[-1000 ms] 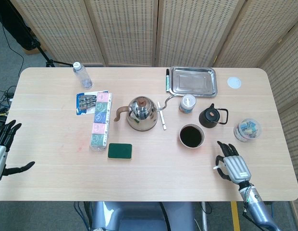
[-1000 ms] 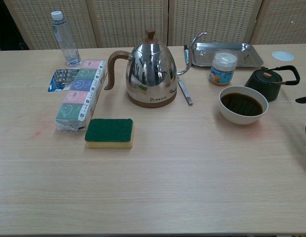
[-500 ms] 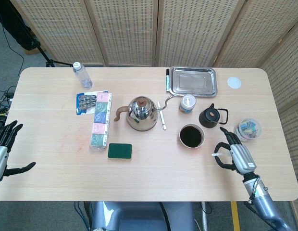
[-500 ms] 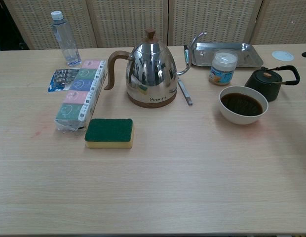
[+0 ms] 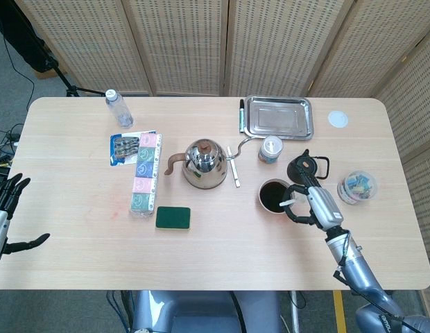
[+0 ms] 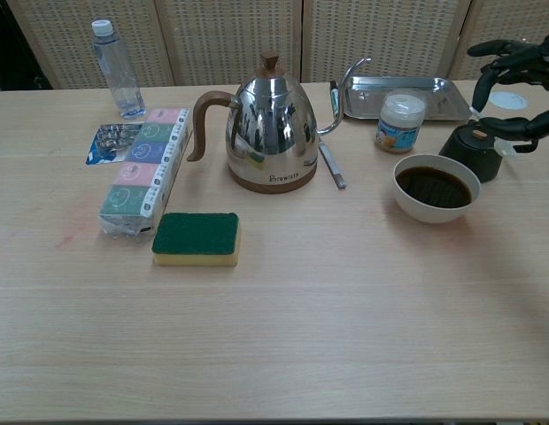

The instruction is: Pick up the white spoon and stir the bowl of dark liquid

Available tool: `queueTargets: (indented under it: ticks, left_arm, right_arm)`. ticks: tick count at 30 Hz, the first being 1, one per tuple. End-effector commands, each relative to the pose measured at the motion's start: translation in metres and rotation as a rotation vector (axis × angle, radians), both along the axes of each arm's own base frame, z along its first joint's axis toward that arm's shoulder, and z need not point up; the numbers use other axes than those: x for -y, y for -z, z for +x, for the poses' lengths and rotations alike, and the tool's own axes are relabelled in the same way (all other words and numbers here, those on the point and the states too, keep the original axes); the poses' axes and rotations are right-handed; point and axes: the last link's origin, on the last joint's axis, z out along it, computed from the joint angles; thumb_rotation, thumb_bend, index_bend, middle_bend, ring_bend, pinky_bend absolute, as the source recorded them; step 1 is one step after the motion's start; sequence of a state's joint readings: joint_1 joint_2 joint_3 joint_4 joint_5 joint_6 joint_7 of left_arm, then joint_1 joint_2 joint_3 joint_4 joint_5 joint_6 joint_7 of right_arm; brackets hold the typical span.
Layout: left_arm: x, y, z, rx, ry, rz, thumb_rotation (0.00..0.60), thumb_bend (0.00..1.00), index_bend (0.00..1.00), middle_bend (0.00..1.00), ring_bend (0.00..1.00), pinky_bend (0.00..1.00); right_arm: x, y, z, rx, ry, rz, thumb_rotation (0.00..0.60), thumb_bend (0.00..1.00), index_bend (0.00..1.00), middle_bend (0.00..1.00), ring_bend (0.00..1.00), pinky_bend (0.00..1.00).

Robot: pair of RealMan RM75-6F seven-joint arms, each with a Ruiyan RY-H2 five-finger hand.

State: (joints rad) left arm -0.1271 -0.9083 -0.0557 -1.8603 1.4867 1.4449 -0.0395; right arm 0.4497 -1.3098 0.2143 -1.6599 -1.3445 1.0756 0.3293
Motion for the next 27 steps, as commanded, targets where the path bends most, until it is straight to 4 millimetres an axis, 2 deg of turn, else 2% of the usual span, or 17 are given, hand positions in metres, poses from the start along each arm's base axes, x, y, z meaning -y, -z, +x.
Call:
queueTargets:
  ticks: [1, 7, 10, 13, 20, 27]
  left_arm:
    - [0.000, -0.001, 0.000, 0.002, 0.000, 0.000, 0.491, 0.00, 0.00, 0.00, 0.00, 0.00]
    - [0.000, -0.002, -0.001, 0.006, 0.001, -0.002, 0.491, 0.00, 0.00, 0.00, 0.00, 0.00]
    - [0.000, -0.002, -0.001, 0.008, 0.001, -0.004, 0.491, 0.00, 0.00, 0.00, 0.00, 0.00]
    - [-0.001, -0.003, -0.002, 0.011, 0.000, -0.004, 0.492, 0.00, 0.00, 0.00, 0.00, 0.00]
    - [-0.001, -0.005, -0.003, 0.017, -0.001, -0.007, 0.492, 0.00, 0.00, 0.00, 0.00, 0.00]
    - [-0.002, -0.004, -0.002, 0.013, 0.002, -0.015, 0.492, 0.00, 0.00, 0.00, 0.00, 0.00]
  right_arm:
    - [0.004, 0.005, 0.009, 0.013, -0.004, 0.011, 0.600, 0.45, 0.58, 0.00, 0.00, 0.00]
    - [0.014, 0.024, 0.032, 0.048, -0.004, 0.054, 0.600, 0.46, 0.58, 0.00, 0.00, 0.00]
    - [0.022, 0.039, 0.043, 0.063, 0.004, 0.082, 0.600, 0.47, 0.58, 0.00, 0.00, 0.00]
    - [0.026, 0.050, 0.048, 0.062, 0.009, 0.091, 0.600, 0.47, 0.58, 0.00, 0.00, 0.00]
    - [0.030, 0.075, 0.045, 0.035, 0.033, 0.115, 0.600, 0.47, 0.58, 0.00, 0.00, 0.00]
    - [0.035, 0.082, 0.039, 0.022, 0.047, 0.111, 0.600, 0.47, 0.58, 0.00, 0.00, 0.00]
